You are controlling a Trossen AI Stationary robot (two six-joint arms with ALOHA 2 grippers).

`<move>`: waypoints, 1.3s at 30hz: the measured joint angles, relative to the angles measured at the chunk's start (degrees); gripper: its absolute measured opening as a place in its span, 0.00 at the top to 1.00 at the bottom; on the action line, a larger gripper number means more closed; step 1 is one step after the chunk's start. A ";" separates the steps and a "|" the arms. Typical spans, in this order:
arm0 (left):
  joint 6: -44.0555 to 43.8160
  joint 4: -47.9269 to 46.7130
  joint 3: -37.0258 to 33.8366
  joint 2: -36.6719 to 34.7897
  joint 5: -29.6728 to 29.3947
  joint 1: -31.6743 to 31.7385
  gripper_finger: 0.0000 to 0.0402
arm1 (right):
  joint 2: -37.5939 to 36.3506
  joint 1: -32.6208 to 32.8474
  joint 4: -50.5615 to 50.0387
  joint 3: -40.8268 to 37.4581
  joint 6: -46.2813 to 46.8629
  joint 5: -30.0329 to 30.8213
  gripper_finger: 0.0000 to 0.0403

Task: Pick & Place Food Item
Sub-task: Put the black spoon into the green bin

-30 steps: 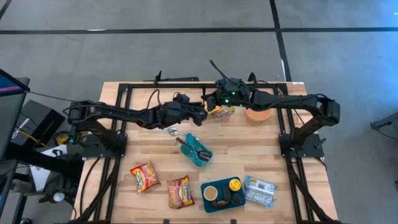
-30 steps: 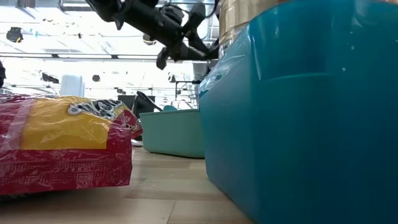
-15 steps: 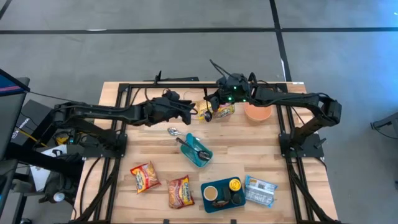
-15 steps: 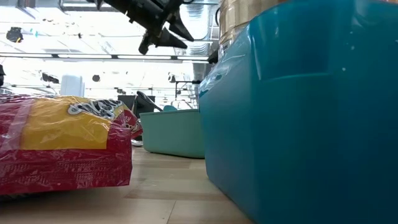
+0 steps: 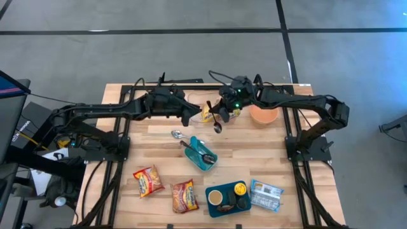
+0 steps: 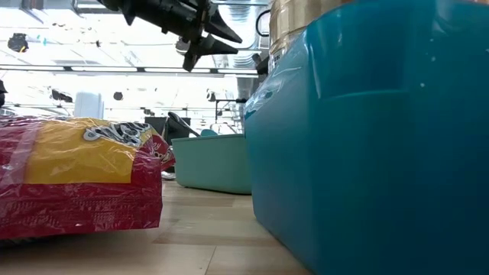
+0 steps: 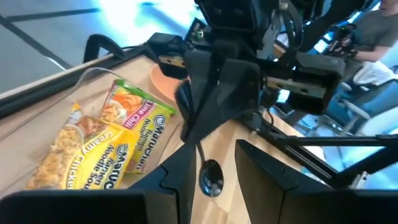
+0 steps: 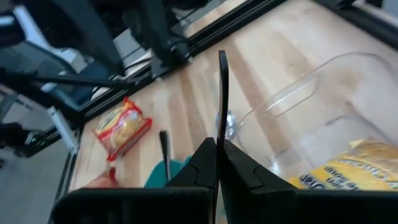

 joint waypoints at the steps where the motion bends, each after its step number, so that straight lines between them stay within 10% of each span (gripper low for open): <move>1: 0.01 0.00 0.00 0.00 0.58 0.19 0.74 | 0.00 0.03 -0.26 0.00 -0.24 -0.53 1.00; 39: -1.53 9.96 -0.09 4.66 8.72 0.19 0.74 | 0.04 4.87 0.57 0.00 -0.20 -6.82 1.00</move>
